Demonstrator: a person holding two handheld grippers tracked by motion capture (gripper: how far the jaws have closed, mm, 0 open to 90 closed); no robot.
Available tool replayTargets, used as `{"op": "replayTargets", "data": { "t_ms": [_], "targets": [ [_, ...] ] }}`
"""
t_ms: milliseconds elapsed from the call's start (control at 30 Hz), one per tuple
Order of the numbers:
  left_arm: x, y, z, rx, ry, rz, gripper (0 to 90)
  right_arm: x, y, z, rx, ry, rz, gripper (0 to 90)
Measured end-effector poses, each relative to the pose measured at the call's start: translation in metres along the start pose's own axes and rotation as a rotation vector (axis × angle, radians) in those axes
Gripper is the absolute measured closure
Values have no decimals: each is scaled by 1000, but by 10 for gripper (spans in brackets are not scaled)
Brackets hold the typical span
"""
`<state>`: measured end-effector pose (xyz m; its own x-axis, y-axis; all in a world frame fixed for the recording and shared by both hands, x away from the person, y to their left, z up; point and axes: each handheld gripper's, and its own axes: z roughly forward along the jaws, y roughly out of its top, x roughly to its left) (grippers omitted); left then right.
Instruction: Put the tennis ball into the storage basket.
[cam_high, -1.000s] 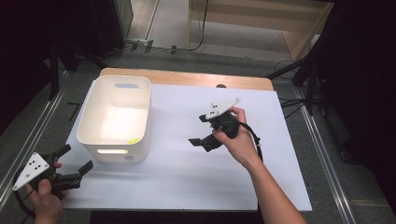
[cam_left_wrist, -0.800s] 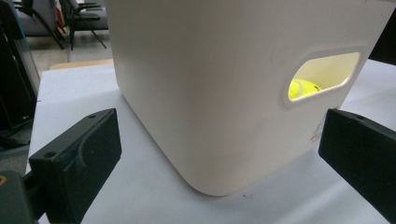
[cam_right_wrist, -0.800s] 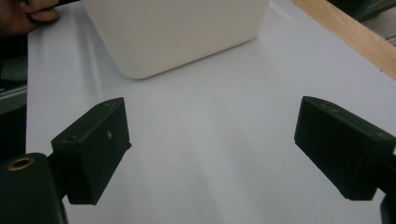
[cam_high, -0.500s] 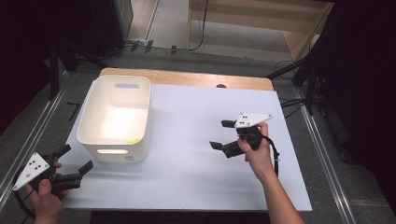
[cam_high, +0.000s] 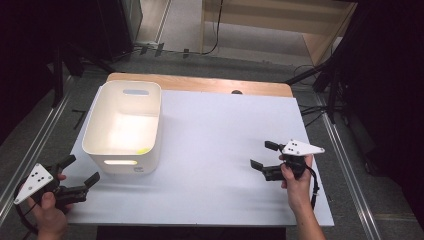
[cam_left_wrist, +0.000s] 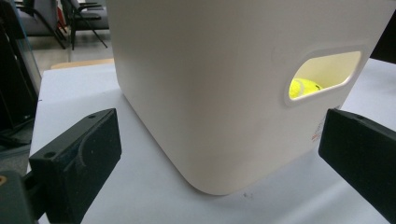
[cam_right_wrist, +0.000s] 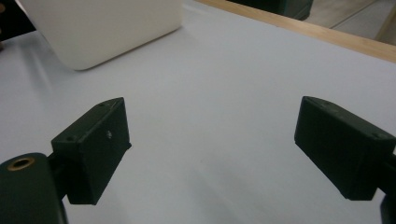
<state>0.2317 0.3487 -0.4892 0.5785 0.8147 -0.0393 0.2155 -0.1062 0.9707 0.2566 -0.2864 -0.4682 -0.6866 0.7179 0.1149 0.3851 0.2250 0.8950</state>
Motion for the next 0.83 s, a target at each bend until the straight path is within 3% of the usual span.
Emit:
{"op": "replayTargets", "data": {
  "t_ms": [400, 600, 700, 833],
  "targets": [
    [0, 0, 0, 6, 2, 6, 0, -14, -56, -43, -57, -132, 80, 93],
    [0, 0, 0, 3, 3, 5, 0, -18, -81, -68, -147, -194, 135, 93],
    [0, 0, 0, 0, 2, 2, 0, -18, -86, -78, -176, -213, 137, 93],
    [0, 0, 0, -1, 3, 1, 0, -20, -90, -84, -213, -222, 185, 93]
  ]
}}
